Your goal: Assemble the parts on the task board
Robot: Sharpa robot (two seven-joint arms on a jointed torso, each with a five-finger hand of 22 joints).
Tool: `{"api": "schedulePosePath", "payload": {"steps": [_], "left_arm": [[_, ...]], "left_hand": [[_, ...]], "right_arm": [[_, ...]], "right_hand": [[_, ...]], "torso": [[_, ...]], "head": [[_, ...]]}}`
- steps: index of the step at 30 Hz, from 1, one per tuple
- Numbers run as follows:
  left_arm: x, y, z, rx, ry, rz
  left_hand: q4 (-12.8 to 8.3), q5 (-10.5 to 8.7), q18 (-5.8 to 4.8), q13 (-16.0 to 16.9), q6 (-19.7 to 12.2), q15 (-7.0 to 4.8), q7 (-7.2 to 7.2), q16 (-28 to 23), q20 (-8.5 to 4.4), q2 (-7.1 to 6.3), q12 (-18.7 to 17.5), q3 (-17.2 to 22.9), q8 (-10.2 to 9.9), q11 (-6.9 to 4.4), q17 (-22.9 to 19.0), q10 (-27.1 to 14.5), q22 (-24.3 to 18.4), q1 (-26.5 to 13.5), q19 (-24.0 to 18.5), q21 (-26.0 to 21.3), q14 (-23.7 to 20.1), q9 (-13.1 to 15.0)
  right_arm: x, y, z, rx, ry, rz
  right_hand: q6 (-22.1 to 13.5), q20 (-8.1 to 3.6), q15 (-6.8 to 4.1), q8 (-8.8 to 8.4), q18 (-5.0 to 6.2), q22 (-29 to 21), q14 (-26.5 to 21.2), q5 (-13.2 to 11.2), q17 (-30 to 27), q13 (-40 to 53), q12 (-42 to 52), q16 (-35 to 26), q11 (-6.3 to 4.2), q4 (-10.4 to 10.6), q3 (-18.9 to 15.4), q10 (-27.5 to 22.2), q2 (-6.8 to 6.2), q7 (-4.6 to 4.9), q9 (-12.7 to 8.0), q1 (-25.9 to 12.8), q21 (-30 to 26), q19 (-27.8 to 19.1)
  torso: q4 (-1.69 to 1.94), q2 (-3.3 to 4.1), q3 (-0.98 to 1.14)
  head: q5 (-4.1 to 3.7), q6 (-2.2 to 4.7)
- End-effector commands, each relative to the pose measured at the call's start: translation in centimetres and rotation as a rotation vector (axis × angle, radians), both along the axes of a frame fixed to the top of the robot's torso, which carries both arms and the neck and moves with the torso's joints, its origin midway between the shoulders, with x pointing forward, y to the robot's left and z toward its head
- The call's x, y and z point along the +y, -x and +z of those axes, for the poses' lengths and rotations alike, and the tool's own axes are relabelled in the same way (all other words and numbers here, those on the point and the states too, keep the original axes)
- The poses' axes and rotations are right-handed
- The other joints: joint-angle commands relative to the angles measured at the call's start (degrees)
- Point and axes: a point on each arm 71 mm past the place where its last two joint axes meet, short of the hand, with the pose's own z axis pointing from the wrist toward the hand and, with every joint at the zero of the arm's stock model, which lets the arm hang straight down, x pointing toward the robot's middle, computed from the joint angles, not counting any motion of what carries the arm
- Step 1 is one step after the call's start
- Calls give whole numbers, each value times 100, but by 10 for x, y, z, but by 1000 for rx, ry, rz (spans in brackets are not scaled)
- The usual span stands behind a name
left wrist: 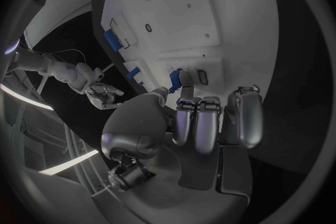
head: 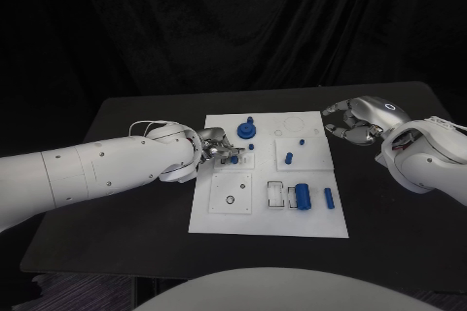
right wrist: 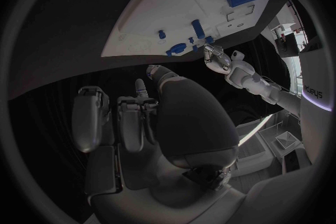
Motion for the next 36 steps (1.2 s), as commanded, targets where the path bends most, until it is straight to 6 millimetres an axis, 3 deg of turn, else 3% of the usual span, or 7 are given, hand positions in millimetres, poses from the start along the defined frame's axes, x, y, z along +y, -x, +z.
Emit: {"api": "schedulePosePath", "payload": {"steps": [1, 7, 21, 30, 36], "left_arm": [[-3, 1, 0, -4, 17, -17], [-3, 1, 0, 1, 14, -20], [-3, 1, 2, -23, 35, -13], [6, 5, 16, -163, 59, 9], [19, -2, 44, -237, 35, 25]], "left_hand": [[-3, 58, -4, 1505, -35, -45, -21, 15, -38, 10, -25, -30, 38, -38, 1509, 596, 628, 68, -11, -30, 610, 163], [-7, 247, -10, 1505, -9, -64, -52, 15, -53, 38, -25, -9, 197, -62, 1509, 596, 658, 208, 12, -18, 610, 176], [-7, 300, -12, 1505, -19, -70, -59, 15, -60, 52, -25, 1, 244, -70, 1509, 596, 667, 242, 19, -14, 610, 174], [-3, -32, -51, 1505, -18, -117, -101, 15, -104, -155, -25, -109, 447, -114, 1509, 596, 787, 495, 159, 104, 610, 167], [-3, -162, -63, 1505, -8, -139, -120, 15, -124, -251, -25, -195, 510, -134, 1509, 596, 824, 607, 205, 138, 610, 163]], "right_arm": [[-1, 1, -1, 7, 4, -12], [-1, 1, -1, 8, 4, -11], [-2, 1, -1, 15, -14, -18], [-6, 2, 0, 6, -19, -19], [-7, 3, 0, 5, -19, -23]], "right_hand": [[33, 39, 52, -23, 43, 1155, 587, 25, 1489, 1507, 16, 8, 34, 3, 38, 597, 0, 6, -7, -20, -18, 132], [33, 39, 52, -24, 42, 1156, 587, 25, 1489, 1507, 16, 8, 34, 4, 41, 597, 0, 6, -8, -21, -15, 133], [35, 40, 52, -27, 45, 1152, 587, 28, 1489, 1507, 16, 9, 34, 3, 50, 597, 2, 7, -10, -24, -29, 127], [35, 40, 52, -28, 47, 1149, 587, 29, 1488, 1507, 16, 7, 34, 3, 53, 597, 2, 8, -11, -26, -38, 123], [35, 40, 52, -29, 47, 1150, 587, 30, 1488, 1507, 16, 7, 35, 4, 54, 597, 2, 9, -12, -29, -36, 124]], "torso": [[7, 0, 1], [3, 1, 0], [-6, -3, -6], [2, -8, -4], [-3, -1, -7]], "head": [[-6, -1], [-31, -1], [1, -1], [0, -1], [6, -1]]}}
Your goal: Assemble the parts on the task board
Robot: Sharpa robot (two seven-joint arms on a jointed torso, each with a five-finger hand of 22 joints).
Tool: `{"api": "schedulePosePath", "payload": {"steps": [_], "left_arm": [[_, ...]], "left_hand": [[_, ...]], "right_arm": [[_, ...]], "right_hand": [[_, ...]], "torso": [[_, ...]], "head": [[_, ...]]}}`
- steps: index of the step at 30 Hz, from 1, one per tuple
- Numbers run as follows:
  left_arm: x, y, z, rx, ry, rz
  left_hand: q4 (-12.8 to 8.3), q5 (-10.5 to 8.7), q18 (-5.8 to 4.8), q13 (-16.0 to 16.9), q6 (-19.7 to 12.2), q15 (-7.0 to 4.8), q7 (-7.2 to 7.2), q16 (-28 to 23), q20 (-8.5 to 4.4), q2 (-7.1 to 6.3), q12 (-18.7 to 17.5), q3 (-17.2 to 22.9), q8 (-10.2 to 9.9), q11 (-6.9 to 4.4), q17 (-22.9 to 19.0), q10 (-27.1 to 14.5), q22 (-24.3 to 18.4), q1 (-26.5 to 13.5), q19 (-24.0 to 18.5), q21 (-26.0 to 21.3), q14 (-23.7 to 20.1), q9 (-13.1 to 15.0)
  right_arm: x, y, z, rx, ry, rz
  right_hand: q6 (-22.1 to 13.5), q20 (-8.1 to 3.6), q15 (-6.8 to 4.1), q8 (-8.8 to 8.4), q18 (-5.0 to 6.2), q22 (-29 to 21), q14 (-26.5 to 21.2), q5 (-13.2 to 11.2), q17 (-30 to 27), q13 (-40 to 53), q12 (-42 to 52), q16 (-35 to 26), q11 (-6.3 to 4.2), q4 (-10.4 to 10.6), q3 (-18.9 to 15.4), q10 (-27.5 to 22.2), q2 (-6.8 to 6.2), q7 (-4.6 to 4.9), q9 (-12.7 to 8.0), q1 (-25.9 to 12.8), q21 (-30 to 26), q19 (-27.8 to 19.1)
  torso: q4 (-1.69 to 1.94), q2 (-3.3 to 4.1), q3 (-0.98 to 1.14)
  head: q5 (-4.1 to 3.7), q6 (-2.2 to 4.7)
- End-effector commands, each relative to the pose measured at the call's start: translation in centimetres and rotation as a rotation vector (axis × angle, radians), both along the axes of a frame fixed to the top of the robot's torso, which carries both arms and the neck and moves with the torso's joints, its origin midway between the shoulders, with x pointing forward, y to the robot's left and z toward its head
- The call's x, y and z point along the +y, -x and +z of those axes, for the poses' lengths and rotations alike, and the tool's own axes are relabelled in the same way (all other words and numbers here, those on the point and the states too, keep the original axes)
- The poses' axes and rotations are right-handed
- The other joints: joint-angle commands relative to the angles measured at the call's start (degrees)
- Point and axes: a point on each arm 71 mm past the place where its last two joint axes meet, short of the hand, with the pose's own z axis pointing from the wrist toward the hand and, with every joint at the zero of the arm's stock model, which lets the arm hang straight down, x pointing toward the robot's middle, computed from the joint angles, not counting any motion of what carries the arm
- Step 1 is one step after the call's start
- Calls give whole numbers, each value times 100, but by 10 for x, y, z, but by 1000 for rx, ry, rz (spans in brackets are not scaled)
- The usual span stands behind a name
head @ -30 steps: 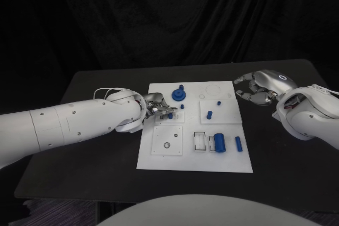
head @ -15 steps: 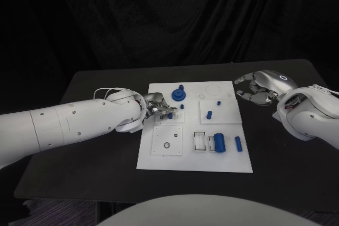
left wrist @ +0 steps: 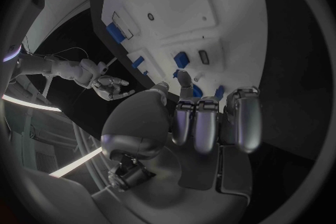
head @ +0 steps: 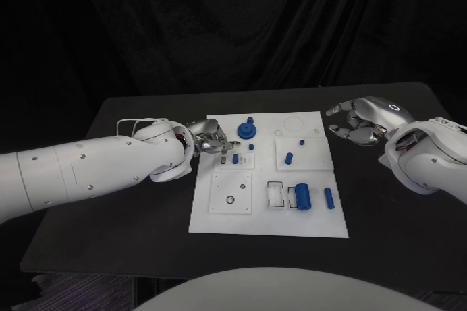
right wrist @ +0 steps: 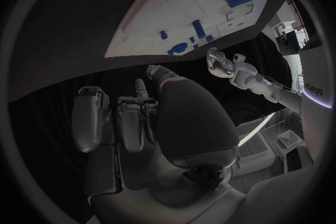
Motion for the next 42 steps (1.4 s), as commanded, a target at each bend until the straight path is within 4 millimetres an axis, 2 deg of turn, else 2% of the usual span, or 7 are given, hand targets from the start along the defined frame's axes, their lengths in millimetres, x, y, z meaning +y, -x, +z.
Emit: {"api": "schedulePosePath", "payload": {"steps": [1, 8, 19, 25, 31, 36, 42], "left_arm": [[4, -7, 21, -101, -9, 9], [16, -21, 39, -71, -101, 19], [19, -47, 37, -7, -213, 48], [19, -57, 34, 18, -250, 59], [19, -64, 31, 38, -273, 65], [19, -67, 28, 43, -278, 68], [16, -68, 25, 44, -271, 55]], "left_hand": [[5, -64, -63, 1506, -10, -47, -41, 15, -16, -9, -25, -52, 29, -55, 1509, 595, 826, 54, 51, 18, 613, 162], [-15, -122, -59, 1506, -94, -52, -36, 15, -26, -27, -25, -79, 42, -56, 1509, 595, 823, 261, 46, -3, 613, 161], [0, -432, -61, 1506, -205, -22, 12, 15, -4, 76, -25, -139, -24, -17, 1509, 595, 836, 323, 48, -19, 613, 149], [7, -577, -58, 1506, -226, -11, 28, 15, 5, 82, -25, -198, -46, -3, 1509, 595, 836, 251, 44, -32, 613, 147], [11, -585, -57, 1506, -271, 4, 49, 15, 18, 84, -25, -281, -106, 15, 1509, 595, 838, 137, 42, -42, 613, 130], [8, -587, -54, 1506, -289, 14, 62, 15, 28, 109, -25, -325, -180, 26, 1509, 595, 834, 74, 34, -57, 613, 93], [-5, -538, -51, 1506, -288, 30, 79, 15, 43, 139, -25, -359, -322, 42, 1509, 595, 835, 70, 28, -73, 613, 1]], "right_arm": [[-1, 1, 0, -7, -7, -5], [0, 0, 0, -7, -6, -4], [3, -3, -1, -7, -2, 3], [4, -4, -2, -7, -2, 7], [5, -4, -2, -5, -2, 10], [5, -4, -2, -4, -1, 10], [5, -4, -3, -3, -1, 10]], "right_hand": [[35, 40, 53, -30, 47, 1149, 585, 32, 1484, 1508, 16, 2, 35, 7, 24, 597, 3, 9, -10, -35, -39, 123], [35, 40, 53, -30, 47, 1149, 585, 32, 1484, 1508, 16, 2, 35, 7, 24, 597, 3, 9, -10, -35, -39, 123], [35, 40, 53, -33, 46, 1151, 587, 40, 1489, 1508, 16, 9, 34, 8, 34, 597, 8, 7, -12, -38, -33, 125], [34, 40, 53, -36, 46, 1151, 587, 45, 1488, 1508, 16, 8, 34, 6, 44, 597, 13, 7, -14, -36, -34, 125], [34, 40, 53, -36, 46, 1151, 587, 45, 1488, 1508, 16, 8, 34, 6, 44, 597, 13, 7, -14, -36, -34, 125], [34, 40, 53, -36, 46, 1151, 587, 45, 1488, 1508, 16, 8, 34, 6, 44, 597, 13, 7, -14, -36, -34, 125], [34, 40, 53, -36, 46, 1151, 587, 45, 1488, 1508, 16, 8, 34, 6, 44, 597, 13, 7, -14, -36, -34, 125]], "torso": [[-2, 7, -3], [-8, 1, 10], [14, 17, 7], [-6, 22, 1], [-11, 21, -14], [-12, 10, -1], [-4, 7, -6]], "head": [[-3, -1], [1, -1], [20, -1], [38, -1], [32, -1], [31, -1], [24, -1]]}}
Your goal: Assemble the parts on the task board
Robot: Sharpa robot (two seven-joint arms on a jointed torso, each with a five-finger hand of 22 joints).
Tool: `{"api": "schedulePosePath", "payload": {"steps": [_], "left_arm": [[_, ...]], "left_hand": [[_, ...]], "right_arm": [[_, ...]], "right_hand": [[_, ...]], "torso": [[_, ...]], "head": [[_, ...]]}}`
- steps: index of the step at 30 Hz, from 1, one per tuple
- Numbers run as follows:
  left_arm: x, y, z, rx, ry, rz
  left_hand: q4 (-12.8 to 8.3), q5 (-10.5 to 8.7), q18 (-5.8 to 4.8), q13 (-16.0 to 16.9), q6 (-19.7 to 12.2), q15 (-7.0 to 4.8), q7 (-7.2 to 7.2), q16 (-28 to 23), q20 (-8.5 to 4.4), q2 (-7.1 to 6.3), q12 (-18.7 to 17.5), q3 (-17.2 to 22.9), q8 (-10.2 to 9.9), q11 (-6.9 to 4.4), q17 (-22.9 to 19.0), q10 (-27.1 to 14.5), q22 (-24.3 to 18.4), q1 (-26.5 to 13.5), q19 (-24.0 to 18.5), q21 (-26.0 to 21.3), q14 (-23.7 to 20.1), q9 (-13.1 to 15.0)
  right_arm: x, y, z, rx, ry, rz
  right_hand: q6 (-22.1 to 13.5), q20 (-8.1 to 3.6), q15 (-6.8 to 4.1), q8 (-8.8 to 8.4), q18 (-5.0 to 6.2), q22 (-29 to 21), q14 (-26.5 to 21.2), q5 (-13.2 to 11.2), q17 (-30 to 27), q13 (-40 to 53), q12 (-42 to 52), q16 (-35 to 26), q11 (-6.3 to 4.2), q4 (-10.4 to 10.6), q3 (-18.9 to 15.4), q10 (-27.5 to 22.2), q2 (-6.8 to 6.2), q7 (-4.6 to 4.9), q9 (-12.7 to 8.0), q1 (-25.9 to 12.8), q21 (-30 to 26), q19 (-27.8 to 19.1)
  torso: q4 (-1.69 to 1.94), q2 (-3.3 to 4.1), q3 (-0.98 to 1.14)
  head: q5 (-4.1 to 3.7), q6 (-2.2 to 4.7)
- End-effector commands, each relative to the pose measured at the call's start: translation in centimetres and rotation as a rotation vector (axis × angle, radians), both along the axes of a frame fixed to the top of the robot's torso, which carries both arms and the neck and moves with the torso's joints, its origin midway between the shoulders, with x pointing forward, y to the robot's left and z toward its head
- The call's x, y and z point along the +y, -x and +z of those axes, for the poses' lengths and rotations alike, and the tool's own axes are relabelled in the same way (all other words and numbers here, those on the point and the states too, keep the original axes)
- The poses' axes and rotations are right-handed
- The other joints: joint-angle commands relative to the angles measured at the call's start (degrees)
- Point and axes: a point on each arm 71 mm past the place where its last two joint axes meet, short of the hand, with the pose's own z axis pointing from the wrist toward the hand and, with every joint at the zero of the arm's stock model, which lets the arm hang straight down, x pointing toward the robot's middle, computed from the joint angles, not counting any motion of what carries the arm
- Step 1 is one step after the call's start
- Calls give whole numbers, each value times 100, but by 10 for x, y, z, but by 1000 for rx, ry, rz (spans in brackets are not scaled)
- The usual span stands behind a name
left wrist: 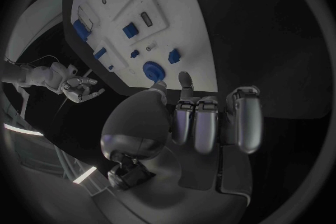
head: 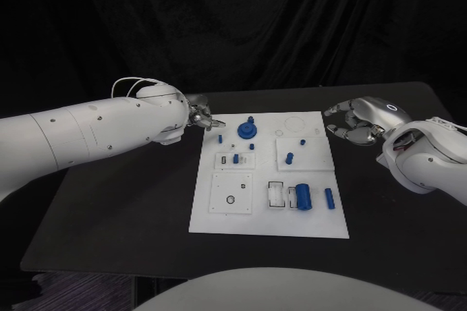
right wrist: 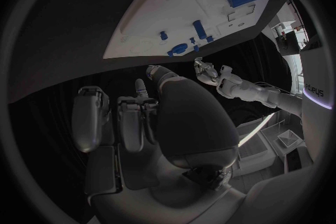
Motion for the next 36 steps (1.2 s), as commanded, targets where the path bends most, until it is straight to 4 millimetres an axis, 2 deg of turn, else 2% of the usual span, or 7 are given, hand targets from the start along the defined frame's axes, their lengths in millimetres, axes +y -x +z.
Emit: {"api": "schedulePosePath", "payload": {"steps": [1, 5, 11, 17, 25, 29, 36], "left_arm": [[-4, 1, -3, 17, 2, -29], [-8, 2, -8, 21, 9, -39], [-10, 3, -14, 34, 10, -47], [-11, 3, -19, 36, 16, -51], [-12, 2, -22, 39, 16, -51], [-12, 2, -23, 43, 15, -51], [-13, 3, -26, 50, 15, -57]], "left_hand": [[-14, 42, -51, 1505, -26, 49, 8, 15, 45, 3, -25, -40, -69, 43, 1509, 596, 835, -42, -15, -30, 594, -13], [-28, 142, -49, 1505, 45, 60, 12, 15, 58, 7, -25, -48, -210, 52, 1509, 596, 842, 49, -17, -41, 594, -135], [-29, 230, -46, 1505, 88, 65, 18, 15, 64, 14, -25, -47, -306, 56, 1509, 596, 843, 115, -24, -56, 594, -217], [-27, 264, -41, 1505, 99, 68, 22, 15, 67, 20, -25, -46, -354, 60, 1509, 596, 835, 142, -38, -76, 594, -257], [-34, 304, -39, 1505, 114, 73, 28, 15, 72, 33, -25, -33, -421, 65, 1509, 596, 834, 192, -46, -90, 594, -313], [-44, 331, -38, 1505, 129, 76, 28, 15, 75, 34, -25, -21, -455, 67, 1509, 596, 837, 236, -47, -93, 594, -343], [-51, 374, -36, 1505, 144, 78, 31, 15, 78, 34, -25, -7, -492, 69, 1509, 596, 836, 283, -53, -103, 594, -374]], "right_arm": [[0, 0, 0, -4, -1, 2], [1, 0, -1, -3, -2, 2], [1, 1, -1, -3, -1, 2], [1, 1, -1, -1, -1, 2], [1, 1, -1, 0, -1, 4], [1, 1, -1, 1, 0, 2], [1, 1, -1, 3, 0, 1]], "right_hand": [[34, 40, 53, -36, 46, 1151, 587, 24, 1488, 1509, 16, 8, 33, -10, 29, 597, 13, 7, -6, -36, -34, 125], [34, 40, 53, -36, 46, 1151, 587, 24, 1488, 1509, 16, 8, 33, -10, 29, 597, 13, 7, -6, -36, -34, 125], [37, 40, 52, -41, 48, 1149, 585, 30, 1484, 1509, 16, 2, 34, -15, 45, 597, 10, 8, -10, -38, -41, 122], [37, 40, 52, -41, 48, 1149, 585, 30, 1484, 1509, 16, 2, 34, -15, 45, 597, 10, 8, -10, -38, -41, 122], [39, 40, 52, -41, 49, 1147, 584, 31, 1481, 1509, 16, -2, 34, -16, 50, 597, 11, 9, -11, -39, -46, 120], [41, 40, 52, -41, 50, 1146, 584, 32, 1481, 1509, 16, -2, 34, -17, 53, 597, 11, 9, -11, -40, -51, 118], [42, 40, 52, -41, 50, 1145, 583, 33, 1479, 1509, 16, -5, 34, -17, 57, 597, 14, 10, -11, -40, -52, 117]], "torso": [[8, -7, 0], [8, -10, 7], [15, -13, 10], [16, -15, 10], [8, -7, 10], [10, -3, 4], [19, -8, 8]], "head": [[-7, -1], [-15, -1], [-33, -1], [-55, -1], [-39, -1], [-48, -1], [-74, -1]]}}
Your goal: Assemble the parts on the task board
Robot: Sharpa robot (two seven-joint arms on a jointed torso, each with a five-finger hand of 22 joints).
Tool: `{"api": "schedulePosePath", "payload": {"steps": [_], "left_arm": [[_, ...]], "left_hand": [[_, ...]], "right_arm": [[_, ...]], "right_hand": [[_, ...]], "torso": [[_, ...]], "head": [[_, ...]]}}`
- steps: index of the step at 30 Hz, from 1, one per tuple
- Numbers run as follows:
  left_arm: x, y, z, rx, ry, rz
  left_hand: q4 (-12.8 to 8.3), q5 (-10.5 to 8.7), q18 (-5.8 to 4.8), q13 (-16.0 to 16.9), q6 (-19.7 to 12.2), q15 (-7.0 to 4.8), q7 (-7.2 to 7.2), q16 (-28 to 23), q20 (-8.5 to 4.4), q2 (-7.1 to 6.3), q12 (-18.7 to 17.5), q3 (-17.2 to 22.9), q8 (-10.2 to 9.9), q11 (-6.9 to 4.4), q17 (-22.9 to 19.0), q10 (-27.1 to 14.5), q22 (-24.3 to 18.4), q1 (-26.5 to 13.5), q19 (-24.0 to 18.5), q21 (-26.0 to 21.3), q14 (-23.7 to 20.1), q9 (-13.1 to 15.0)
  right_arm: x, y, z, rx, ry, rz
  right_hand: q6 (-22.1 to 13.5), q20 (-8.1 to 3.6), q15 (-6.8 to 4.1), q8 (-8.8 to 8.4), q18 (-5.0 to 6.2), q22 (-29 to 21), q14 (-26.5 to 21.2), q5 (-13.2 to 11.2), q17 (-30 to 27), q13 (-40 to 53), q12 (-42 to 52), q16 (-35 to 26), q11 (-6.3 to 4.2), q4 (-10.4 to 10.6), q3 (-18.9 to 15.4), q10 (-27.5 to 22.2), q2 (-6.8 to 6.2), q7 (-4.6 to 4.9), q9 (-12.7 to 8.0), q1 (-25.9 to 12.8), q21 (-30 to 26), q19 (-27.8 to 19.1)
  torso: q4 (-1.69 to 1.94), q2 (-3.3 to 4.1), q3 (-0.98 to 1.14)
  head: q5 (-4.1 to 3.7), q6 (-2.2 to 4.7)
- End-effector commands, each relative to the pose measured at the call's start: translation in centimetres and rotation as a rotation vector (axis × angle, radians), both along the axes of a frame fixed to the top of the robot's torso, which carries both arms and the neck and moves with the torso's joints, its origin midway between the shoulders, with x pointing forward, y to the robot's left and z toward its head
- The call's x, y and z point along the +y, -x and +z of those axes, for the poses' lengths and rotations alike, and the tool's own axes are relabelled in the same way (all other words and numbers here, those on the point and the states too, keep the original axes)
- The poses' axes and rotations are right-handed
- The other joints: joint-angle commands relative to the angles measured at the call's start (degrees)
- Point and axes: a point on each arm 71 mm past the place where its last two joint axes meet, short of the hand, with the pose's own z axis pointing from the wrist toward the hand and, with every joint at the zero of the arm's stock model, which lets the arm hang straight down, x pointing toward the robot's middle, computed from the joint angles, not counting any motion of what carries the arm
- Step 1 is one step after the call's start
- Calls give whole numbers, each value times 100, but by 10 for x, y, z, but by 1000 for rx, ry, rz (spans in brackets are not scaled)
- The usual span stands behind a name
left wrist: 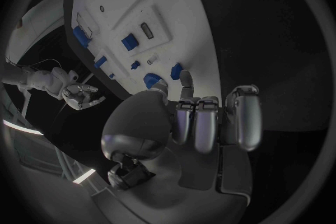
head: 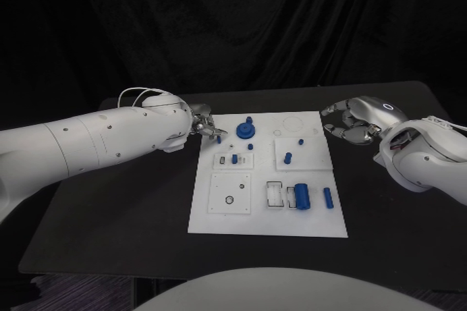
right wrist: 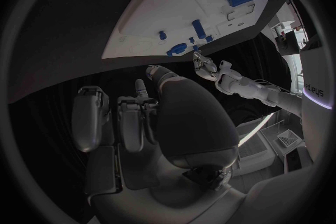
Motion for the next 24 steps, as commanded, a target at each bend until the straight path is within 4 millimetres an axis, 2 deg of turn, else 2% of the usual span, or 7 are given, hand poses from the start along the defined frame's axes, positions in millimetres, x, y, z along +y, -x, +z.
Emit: {"api": "schedulePosePath", "payload": {"steps": [1, 15, 19, 24], "left_arm": [[-3, 1, -2, 10, 8, -24], [-4, 2, -8, 22, 7, -27], [-4, 2, -9, 23, 9, -29], [-4, 3, -10, 25, 11, -32]], "left_hand": [[-35, 39, -37, 1505, 40, 35, 12, 15, 37, -18, -25, 8, -36, 29, 1509, 596, 836, 59, -11, -36, 595, -6], [-33, 231, -33, 1505, 79, 42, 18, 15, 44, -21, -25, 45, -143, 35, 1509, 596, 839, 166, -20, -59, 595, -92], [-34, 353, -32, 1505, 92, 43, 18, 15, 45, -24, -25, 69, -189, 35, 1509, 596, 843, 216, -23, -68, 595, -125], [-33, 631, -28, 1505, 108, 43, 17, 15, 46, -38, -25, 135, -279, 35, 1509, 596, 848, 317, -31, -90, 595, -186]], "right_arm": [[0, 1, -1, 2, 1, -2], [0, 1, -1, 5, 3, -4], [0, 1, -1, 5, 3, -4], [0, 1, -1, 6, 3, -4]], "right_hand": [[42, 40, 52, -13, 50, 1146, 583, 33, 1479, 1507, 15, -5, 34, 7, 33, 597, 14, 10, -8, -40, -31, 117], [45, 40, 52, -14, 54, 1141, 582, 35, 1474, 1507, 15, -11, 35, 5, 41, 597, 16, 11, -9, -41, -45, 111], [46, 40, 52, -15, 55, 1139, 581, 35, 1473, 1507, 15, -13, 35, 5, 43, 597, 15, 11, -9, -41, -51, 109], [47, 41, 52, -15, 57, 1136, 579, 35, 1467, 1507, 15, -20, 35, 3, 47, 597, 14, 12, -10, -42, -61, 104]], "torso": [[8, -3, 2], [2, -4, 5], [3, -3, 5], [7, -2, 3]], "head": [[-13, -1], [1, -1], [0, -1], [-9, -1]]}}
